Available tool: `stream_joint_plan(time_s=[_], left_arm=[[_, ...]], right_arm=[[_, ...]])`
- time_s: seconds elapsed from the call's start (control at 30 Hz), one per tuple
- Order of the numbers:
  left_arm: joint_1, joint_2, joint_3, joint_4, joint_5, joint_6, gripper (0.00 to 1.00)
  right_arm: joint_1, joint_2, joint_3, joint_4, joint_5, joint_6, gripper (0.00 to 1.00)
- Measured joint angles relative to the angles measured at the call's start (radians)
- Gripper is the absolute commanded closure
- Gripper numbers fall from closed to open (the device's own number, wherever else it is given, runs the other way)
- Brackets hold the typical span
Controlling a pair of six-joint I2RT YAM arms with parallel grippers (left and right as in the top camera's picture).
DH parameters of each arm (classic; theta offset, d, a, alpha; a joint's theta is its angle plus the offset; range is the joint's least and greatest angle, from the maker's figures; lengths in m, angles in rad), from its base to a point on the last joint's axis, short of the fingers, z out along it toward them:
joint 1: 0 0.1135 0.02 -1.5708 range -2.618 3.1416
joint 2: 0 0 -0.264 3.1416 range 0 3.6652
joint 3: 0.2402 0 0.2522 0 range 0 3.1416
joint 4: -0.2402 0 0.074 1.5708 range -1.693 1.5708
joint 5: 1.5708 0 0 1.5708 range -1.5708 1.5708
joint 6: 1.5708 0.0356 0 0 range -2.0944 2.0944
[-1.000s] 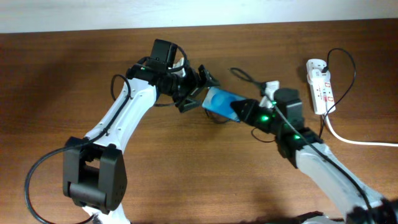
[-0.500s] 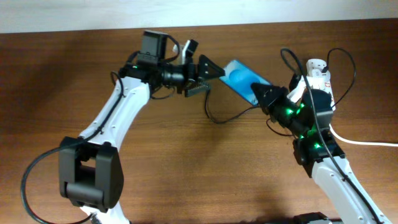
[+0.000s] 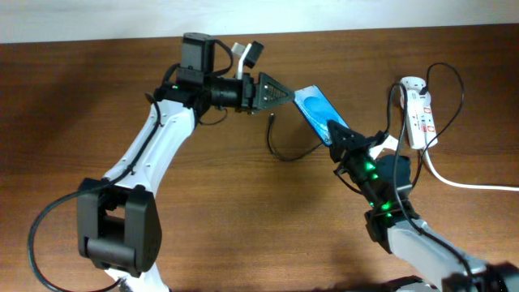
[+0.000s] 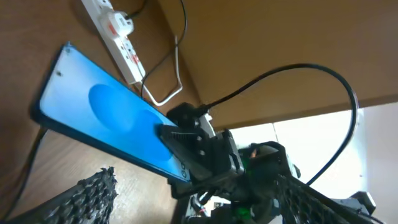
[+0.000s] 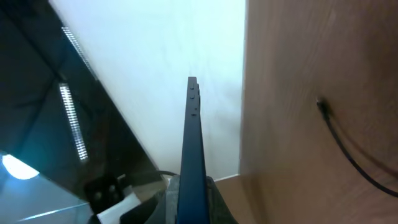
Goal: Plug charger to phone and switch on socket
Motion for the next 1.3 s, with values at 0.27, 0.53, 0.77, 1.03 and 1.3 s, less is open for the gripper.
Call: stream_joint_plan(time_s=[0.27,0.53,0.77,1.03,1.3], left_arm=[[-0.009,0.000,0.000,-0.003,-0.048,-0.111,0.01],[-0.011,0.048,0.000,0.185,-0.153,-0.307,0.08],[-0.053,0.077,0.000,0.238,-0.160,-0.406,0.23],[-0.070,0.079,-0.001,0.234,-0.213,-0.460,0.62],[-0.080,0.081,-0.002,0.258,-0.254,-0.507,0.72]], right_arm=[[0.014,0.147,0.067,0.143,0.057,0.011,0.96],[0.111,0.147,0.117,0.101,0.092,-0.013,0.96],[0.130,0.147,0.118,0.100,0.124,0.000,0.96],[0.134,0.146,0.138,0.083,0.139,0.017,0.96],[0.139,0.143,0.154,0.075,0.155,0.023,0.96]])
